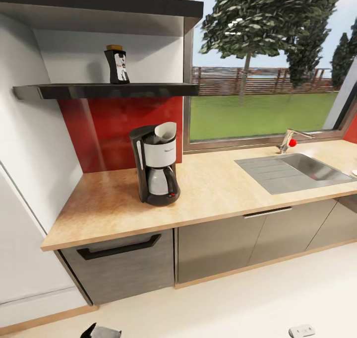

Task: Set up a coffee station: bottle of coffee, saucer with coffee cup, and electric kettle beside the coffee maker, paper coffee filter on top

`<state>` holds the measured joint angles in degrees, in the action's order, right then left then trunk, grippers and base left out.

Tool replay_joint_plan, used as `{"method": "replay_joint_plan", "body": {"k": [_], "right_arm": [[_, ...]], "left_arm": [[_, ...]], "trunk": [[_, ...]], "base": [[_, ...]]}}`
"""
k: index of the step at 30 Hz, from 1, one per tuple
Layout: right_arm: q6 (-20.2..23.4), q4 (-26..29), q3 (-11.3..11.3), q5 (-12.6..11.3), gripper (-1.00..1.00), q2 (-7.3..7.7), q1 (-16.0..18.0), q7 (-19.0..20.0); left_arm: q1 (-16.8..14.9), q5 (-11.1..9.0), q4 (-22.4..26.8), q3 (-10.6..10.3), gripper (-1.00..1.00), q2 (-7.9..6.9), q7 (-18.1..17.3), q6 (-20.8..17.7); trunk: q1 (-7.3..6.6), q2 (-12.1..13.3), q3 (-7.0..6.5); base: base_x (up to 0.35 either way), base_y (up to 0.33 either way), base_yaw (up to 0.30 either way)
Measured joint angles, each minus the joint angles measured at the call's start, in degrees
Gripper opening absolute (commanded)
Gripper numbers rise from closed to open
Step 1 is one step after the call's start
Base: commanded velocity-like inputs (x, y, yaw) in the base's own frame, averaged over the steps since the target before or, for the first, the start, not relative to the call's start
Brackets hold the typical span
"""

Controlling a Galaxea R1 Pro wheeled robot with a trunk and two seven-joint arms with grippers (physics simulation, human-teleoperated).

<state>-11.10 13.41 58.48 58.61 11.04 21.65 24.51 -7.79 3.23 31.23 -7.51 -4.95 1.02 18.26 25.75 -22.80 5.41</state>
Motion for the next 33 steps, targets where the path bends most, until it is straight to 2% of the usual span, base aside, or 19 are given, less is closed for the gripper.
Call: {"method": "replay_joint_plan", "body": {"k": [2, 4, 5, 6, 9, 12, 14, 16, 17, 19, 21, 23, 24, 25, 28, 29, 33], "right_arm": [[0.0, 0.0, 0.0, 0.0, 1.0, -0.02, 0.0, 0.0], [0.0, 0.0, 0.0, 0.0, 1.0, -0.04, 0.0, 0.0], [0.0, -0.1, 0.0, 0.0, 1.0, -0.04, 0.0, 0.0], [0.0, -0.1, -0.1, 0.1, 1.0, -0.04, 0.0, 0.0], [0.0, -0.1, -0.1, 0.1, 1.0, -0.11, 0.0, 0.0], [0.0, -0.5, -0.1, 0.1, 1.0, -0.18, 0.0, 0.0], [0.0, -1.2, -0.1, 0.1, 1.0, -0.2, 0.0, 0.0], [0.0, -1.8, -0.1, 0.1, 1.0, -0.22, 0.0, 0.0], [0.0, -1.9, -0.1, 0.1, 1.0, -0.22, 0.0, 0.0], [0.0, -2.0, 0.0, 0.1, 1.0, -0.22, 0.0, 0.0], [0.0, -2.0, 0.0, 0.1, 1.0, -0.22, 0.0, 0.0], [0.0, -2.1, -0.1, 0.1, 1.0, -0.22, 0.0, 0.0], [0.0, -2.1, -0.1, 0.1, 1.0, -0.22, 0.0, 0.0], [0.0, -2.1, -0.1, 0.1, 1.0, -0.22, 0.0, 0.0], [0.0, -2.1, -0.1, 0.1, 1.0, -0.22, 0.0, 0.0], [0.0, -2.1, 0.0, 0.1, 1.0, -0.22, 0.0, 0.0], [0.0, -2.0, 0.0, 0.1, 1.0, -0.22, 0.0, 0.0]], "left_arm": [[0.0, 0.0, 2.4, -1.9, 1.0, 0.18, -0.5, 0.0], [0.0, 0.0, 8.1, -7.4, 1.0, 0.33, -3.2, -0.4], [0.0, 0.0, 10.7, -8.9, 1.0, 0.34, -4.5, -0.6], [0.1, 0.0, 12.5, -9.6, 1.0, 0.33, -5.3, -0.8], [0.2, -0.1, 18.2, -10.5, 1.0, 0.33, -9.7, -2.4], [0.3, -0.1, 23.5, -10.6, 1.0, 0.32, -15.4, -6.1], [0.4, -0.3, 28.9, -10.6, 1.0, 0.23, -19.7, -10.6], [0.1, -0.5, 37.5, -10.6, 1.0, 0.22, -26.6, -18.3], [0.0, -0.5, 38.9, -10.6, 1.0, 0.27, -28.1, -19.7], [-0.3, -0.6, 43.4, -10.5, 1.0, 0.5, -34.7, -25.3], [-0.9, -1.0, 46.2, -10.5, 1.0, 0.85, -39.1, -29.3], [-4.1, -2.8, 50.0, -10.3, 1.0, 2.02, -45.6, -36.0], [-7.5, -4.7, 51.0, -10.2, 1.0, 2.52, -48.2, -40.1], [-8.8, -5.2, 51.2, -10.2, 1.0, 2.64, -48.8, -41.2], [-14.6, -8.7, 51.7, -10.5, 1.0, 3.62, -50.2, -47.5], [-17.5, -10.1, 51.7, -10.5, 1.0, 4.68, -50.4, -50.9], [-24.8, -11.3, 51.8, -10.6, 1.0, 7.66, -50.5, -58.2]], "trunk": [[0.0, 0.0, 0.0], [0.0, 0.0, 0.0], [0.0, 0.0, 0.0], [0.0, 0.0, 0.0], [0.0, 0.0, 0.0], [0.0, 0.0, 0.0], [0.0, 0.0, 0.0], [0.0, 0.0, -0.01], [0.0, 0.0, 0.0], [0.0, 0.0, -0.01], [0.0, 0.0, -0.01], [0.0, 0.0, -0.01], [0.0, 0.0, -0.02], [0.0, 0.0, -0.01], [0.0, 0.0, -0.01], [0.0, 0.0, -0.02], [0.0, 0.0, -0.01]], "base": [[0.0, 0.0, 0.0], [0.0, 0.0, 0.0], [0.0, 0.0, 0.0], [0.0, 0.0, 0.0], [0.0, 0.0, 0.0], [0.0, 0.0, 0.0], [0.0, 0.0, 0.0], [0.0, 0.0, 0.0], [0.0, 0.0, 0.0], [0.0, 0.0, 0.0], [0.0, 0.0, 0.0], [0.0, 0.0, 0.0], [0.0, 0.0, 0.0], [0.0, 0.0, 0.0], [0.0, 0.0, 0.0], [0.0, 0.0, 0.0], [0.0, 0.0, 0.0]]}}
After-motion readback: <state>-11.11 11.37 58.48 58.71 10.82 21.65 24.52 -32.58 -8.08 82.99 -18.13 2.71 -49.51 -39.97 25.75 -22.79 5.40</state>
